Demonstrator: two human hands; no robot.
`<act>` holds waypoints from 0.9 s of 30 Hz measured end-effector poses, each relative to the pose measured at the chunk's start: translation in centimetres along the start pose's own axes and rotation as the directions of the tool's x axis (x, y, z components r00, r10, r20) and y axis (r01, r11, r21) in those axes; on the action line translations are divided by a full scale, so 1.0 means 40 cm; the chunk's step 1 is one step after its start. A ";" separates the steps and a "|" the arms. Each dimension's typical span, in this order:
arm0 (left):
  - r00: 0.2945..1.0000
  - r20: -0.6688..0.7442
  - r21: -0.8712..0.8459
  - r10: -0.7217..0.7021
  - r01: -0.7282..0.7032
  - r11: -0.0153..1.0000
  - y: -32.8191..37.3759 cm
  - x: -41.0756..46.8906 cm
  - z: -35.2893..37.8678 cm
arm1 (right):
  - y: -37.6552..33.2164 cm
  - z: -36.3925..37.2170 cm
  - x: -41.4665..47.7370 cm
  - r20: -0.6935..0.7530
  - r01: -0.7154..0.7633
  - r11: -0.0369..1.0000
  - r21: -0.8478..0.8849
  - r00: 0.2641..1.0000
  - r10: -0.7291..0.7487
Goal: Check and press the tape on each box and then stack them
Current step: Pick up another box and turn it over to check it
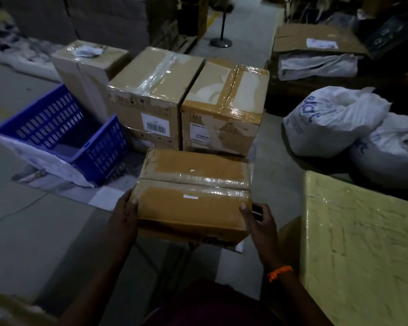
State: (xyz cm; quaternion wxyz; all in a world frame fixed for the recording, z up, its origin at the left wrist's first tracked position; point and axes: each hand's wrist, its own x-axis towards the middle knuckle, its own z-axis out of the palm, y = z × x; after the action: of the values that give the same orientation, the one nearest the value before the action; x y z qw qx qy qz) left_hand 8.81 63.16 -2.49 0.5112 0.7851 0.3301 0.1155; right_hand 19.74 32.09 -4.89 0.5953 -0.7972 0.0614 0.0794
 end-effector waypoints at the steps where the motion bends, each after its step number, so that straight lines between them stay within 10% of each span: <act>1: 1.000 0.000 -0.010 0.007 -0.007 1.000 0.003 0.000 0.006 | 0.000 -0.004 0.002 0.007 0.009 1.000 0.007 1.000 -0.009; 10: 0.996 0.043 -0.022 -0.084 0.085 0.996 0.000 0.000 0.041 | 0.013 -0.066 0.045 0.085 0.045 0.999 -0.004 0.995 -0.044; 19: 0.959 0.217 -0.160 -0.182 0.219 0.962 -0.033 -0.108 0.044 | 0.081 -0.115 0.021 0.476 -0.033 0.998 -0.061 0.877 0.058; 27: 0.992 -0.120 -0.087 -0.029 0.019 0.996 0.037 -0.093 -0.024 | -0.039 -0.132 0.049 0.389 0.100 0.995 0.024 0.916 -0.101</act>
State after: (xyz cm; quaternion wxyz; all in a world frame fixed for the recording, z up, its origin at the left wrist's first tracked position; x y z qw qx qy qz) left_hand 6.10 61.12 -0.19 0.5247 0.7502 0.3645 0.1706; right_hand 22.23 27.46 -2.33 0.6002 -0.7667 -0.0988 0.2054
